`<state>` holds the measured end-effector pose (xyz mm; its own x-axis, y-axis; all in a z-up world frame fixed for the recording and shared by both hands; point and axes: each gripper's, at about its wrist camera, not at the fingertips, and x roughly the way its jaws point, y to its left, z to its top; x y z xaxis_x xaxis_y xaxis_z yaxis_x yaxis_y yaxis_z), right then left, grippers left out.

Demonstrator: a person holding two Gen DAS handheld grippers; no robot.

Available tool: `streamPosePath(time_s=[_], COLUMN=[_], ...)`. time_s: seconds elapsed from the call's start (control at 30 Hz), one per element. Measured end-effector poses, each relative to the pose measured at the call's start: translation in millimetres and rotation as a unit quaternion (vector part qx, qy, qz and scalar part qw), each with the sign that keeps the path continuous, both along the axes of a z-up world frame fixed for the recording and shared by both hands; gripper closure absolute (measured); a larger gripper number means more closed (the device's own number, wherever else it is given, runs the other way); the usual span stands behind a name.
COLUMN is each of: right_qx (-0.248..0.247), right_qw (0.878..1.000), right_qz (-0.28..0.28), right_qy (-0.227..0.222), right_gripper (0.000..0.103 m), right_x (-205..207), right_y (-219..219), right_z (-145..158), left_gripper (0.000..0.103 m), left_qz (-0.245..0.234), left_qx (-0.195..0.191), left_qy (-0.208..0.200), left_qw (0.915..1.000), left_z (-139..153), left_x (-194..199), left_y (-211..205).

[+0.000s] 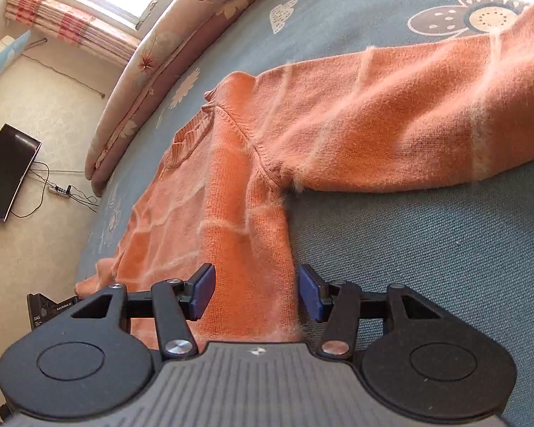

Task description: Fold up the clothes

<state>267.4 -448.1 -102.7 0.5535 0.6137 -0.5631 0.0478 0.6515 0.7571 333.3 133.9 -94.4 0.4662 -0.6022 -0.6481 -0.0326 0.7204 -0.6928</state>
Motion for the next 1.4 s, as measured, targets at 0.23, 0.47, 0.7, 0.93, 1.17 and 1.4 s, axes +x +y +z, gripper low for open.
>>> streamPosePath(time_s=[0.23, 0.47, 0.7, 0.93, 1.17, 1.4], right_qx=[0.058, 0.075, 0.089, 0.079, 0.066, 0.002], right_qw=[0.998, 0.996, 0.994, 0.995, 0.996, 0.997], right_qz=[0.006, -0.002, -0.021, -0.036, -0.038, -0.051], right_qy=[-0.014, -0.037, -0.054, -0.049, -0.047, -0.054], right_gripper=[0.046, 0.047, 0.059, 0.083, 0.087, 0.091], right_x=[22.5, 42.1, 40.1, 42.1, 39.6, 36.5], right_y=[1.0, 4.6, 0.8, 1.3, 1.5, 4.5], right_z=[-19.9, -21.9, -28.9, -36.5, -36.3, -21.7], left_gripper=[0.029, 0.022, 0.034, 0.039, 0.085, 0.092], left_qz=[0.005, -0.003, -0.018, 0.037, 0.093, 0.105], left_qx=[-0.052, -0.058, -0.089, -0.185, -0.179, -0.061], left_qy=[-0.021, -0.055, -0.086, -0.091, -0.083, -0.08], left_qw=[0.9984, 0.9968, 0.9922, 0.9779, 0.9759, 0.9894], left_z=[-12.0, -14.1, -19.7, -35.4, -47.5, -20.7], left_x=[23.6, 35.2, 27.1, 23.7, 15.9, 22.1], left_y=[-8.9, -28.9, -18.0, -4.6, 2.1, 6.3])
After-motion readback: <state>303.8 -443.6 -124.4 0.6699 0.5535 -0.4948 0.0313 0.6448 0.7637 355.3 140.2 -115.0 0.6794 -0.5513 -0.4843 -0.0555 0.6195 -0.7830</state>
